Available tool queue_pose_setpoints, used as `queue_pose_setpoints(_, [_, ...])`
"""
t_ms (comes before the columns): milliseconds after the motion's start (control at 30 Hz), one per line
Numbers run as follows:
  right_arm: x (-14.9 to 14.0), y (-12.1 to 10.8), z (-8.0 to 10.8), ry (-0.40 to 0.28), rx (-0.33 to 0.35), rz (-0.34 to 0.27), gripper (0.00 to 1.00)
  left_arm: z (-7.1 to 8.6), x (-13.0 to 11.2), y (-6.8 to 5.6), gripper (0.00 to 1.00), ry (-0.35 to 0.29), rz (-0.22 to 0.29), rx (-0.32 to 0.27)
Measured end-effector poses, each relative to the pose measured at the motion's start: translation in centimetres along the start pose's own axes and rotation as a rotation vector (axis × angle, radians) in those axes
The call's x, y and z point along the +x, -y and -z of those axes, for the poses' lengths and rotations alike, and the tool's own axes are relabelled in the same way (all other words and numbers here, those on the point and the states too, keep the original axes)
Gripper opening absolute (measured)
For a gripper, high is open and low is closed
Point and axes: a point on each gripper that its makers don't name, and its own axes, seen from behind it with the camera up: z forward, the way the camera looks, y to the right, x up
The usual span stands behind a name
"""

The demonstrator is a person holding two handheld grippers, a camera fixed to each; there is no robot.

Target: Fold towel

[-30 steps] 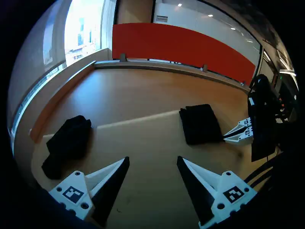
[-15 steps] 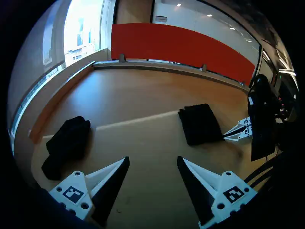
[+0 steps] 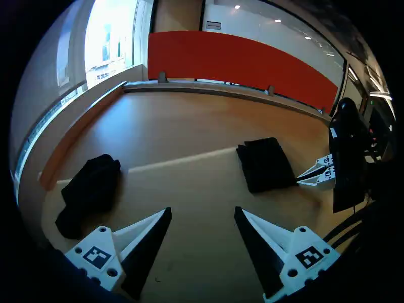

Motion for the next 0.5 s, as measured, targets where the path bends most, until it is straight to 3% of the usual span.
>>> queue_pose_setpoints(233, [0.8,-0.2,0.0,-0.036,-0.022,0.017,0.02,0.1,-0.1,-0.1,0.92,0.0,0.0,0.0])
queue_pose_setpoints(500, [3.4,-0.6,1.2,-0.134,-0.05,-0.008,0.02,0.2,0.2,-0.1,0.92,-0.004,-0.006,0.0])
